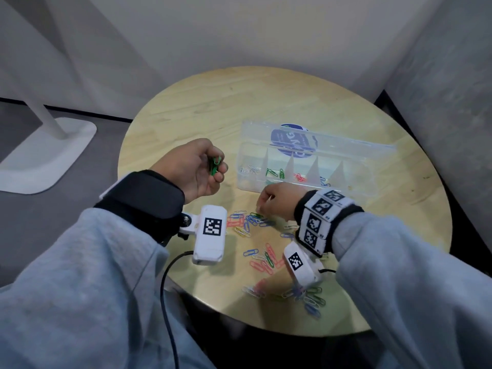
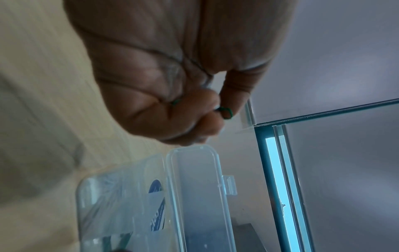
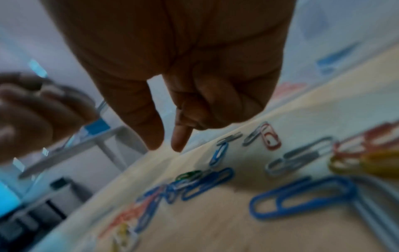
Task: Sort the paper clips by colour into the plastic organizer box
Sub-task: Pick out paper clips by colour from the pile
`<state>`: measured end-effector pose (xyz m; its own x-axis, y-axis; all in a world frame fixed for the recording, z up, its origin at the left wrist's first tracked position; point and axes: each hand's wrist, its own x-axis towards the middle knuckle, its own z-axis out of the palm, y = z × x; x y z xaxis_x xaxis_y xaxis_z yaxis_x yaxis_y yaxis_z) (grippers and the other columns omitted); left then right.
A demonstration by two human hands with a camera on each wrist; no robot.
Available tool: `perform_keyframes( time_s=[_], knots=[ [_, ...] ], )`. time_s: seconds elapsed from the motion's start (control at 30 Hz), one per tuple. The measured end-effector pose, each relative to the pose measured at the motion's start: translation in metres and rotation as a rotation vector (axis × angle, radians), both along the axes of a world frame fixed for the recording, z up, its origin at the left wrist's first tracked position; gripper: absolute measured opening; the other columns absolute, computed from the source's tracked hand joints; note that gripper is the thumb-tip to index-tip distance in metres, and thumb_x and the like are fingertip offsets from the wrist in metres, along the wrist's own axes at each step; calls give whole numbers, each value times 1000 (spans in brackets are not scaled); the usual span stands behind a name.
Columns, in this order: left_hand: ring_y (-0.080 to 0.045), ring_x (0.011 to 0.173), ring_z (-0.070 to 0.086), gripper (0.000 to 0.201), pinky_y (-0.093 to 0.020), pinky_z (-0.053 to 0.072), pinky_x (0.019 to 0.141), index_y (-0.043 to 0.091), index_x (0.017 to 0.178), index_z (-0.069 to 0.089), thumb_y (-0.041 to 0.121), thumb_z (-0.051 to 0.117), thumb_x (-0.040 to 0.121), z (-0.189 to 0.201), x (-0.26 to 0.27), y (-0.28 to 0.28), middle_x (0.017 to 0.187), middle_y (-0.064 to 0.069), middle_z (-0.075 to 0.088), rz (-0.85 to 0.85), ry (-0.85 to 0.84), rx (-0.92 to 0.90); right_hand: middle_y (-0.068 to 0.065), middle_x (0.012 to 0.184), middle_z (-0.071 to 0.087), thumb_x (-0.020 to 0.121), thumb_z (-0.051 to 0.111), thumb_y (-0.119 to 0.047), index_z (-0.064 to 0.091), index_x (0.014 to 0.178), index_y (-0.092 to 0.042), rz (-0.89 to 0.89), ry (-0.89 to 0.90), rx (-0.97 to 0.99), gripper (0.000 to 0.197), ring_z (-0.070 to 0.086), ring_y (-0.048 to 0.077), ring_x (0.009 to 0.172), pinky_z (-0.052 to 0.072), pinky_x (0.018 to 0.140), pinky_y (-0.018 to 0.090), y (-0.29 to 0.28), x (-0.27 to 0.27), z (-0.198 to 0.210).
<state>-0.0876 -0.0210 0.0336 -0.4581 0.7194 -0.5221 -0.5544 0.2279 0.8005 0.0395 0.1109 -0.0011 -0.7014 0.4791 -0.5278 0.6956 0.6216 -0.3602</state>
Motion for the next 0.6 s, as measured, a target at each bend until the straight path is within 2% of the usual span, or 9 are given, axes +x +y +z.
perform_keyframes(
  time_s=[0.07, 0.1, 0.17, 0.2, 0.23, 0.37, 0.43, 0.5, 0.6],
  knots=[
    [-9, 40, 42, 27, -12, 34, 36, 15, 61, 41, 15, 33, 87, -2, 1, 3, 61, -2, 45, -1, 4, -22, 2, 95, 63, 87, 54, -21, 63, 103, -11, 98, -61, 122, 21, 61, 21, 89, 37, 57, 22, -5, -6, 0],
    [-9, 39, 42, 27, -12, 33, 36, 15, 61, 40, 15, 33, 87, -2, 2, 5, 61, -2, 45, -4, 15, -40, 4, 100, 66, 86, 55, -19, 63, 97, -11, 124, -88, 133, 17, 62, 23, 94, 39, 59, 23, -8, -10, -2],
    [-9, 37, 41, 25, -12, 32, 36, 15, 63, 40, 14, 33, 88, -1, 7, 10, 61, -3, 44, -15, 66, -95, 7, 96, 67, 80, 59, -14, 58, 78, -14, 155, -173, 141, 3, 61, 24, 83, 43, 60, 24, -10, -16, -6],
    [-9, 37, 41, 24, -12, 31, 36, 14, 65, 40, 14, 35, 88, -1, 10, 13, 61, -3, 44, -24, 110, -129, 7, 89, 65, 78, 60, -13, 55, 70, -15, 161, -211, 143, 10, 57, 24, 77, 44, 59, 24, -9, -17, -8],
    [-9, 37, 40, 24, -13, 30, 37, 14, 65, 41, 12, 36, 89, 1, 13, 16, 61, -3, 43, -38, 169, -165, 6, 85, 62, 76, 62, -14, 55, 67, -14, 160, -239, 152, 11, 55, 23, 74, 44, 59, 25, -8, -18, -10],
    [-16, 50, 38, 22, -20, 28, 45, 10, 67, 44, 6, 40, 89, 0, 24, 29, 64, -6, 44, -183, 444, -284, 5, 82, 63, 76, 66, -22, 63, 82, -14, 115, -191, 89, 10, 57, 22, 75, 51, 70, 30, -3, -10, -10],
    [-17, 54, 41, 20, -22, 29, 49, 11, 70, 46, 9, 43, 90, -2, 26, 34, 67, -6, 46, -267, 537, -324, 2, 73, 59, 78, 66, -24, 60, 77, -16, 81, -137, 26, 10, 53, 20, 71, 48, 64, 28, 0, -2, -4],
    [-19, 59, 45, 19, -24, 32, 52, 13, 71, 47, 13, 46, 89, -3, 27, 40, 69, -6, 49, -310, 611, -347, 0, 60, 51, 77, 67, -22, 55, 68, -18, 16, -61, -77, 15, 47, 18, 57, 40, 56, 24, 6, 6, 9],
    [-21, 63, 50, 17, -26, 36, 57, 17, 71, 49, 18, 50, 89, -4, 32, 51, 70, -5, 53, -310, 671, -354, 0, 55, 49, 77, 66, -17, 52, 63, -18, -67, 57, -146, 20, 43, 16, 49, 39, 55, 25, 23, 11, 34]
  ],
)
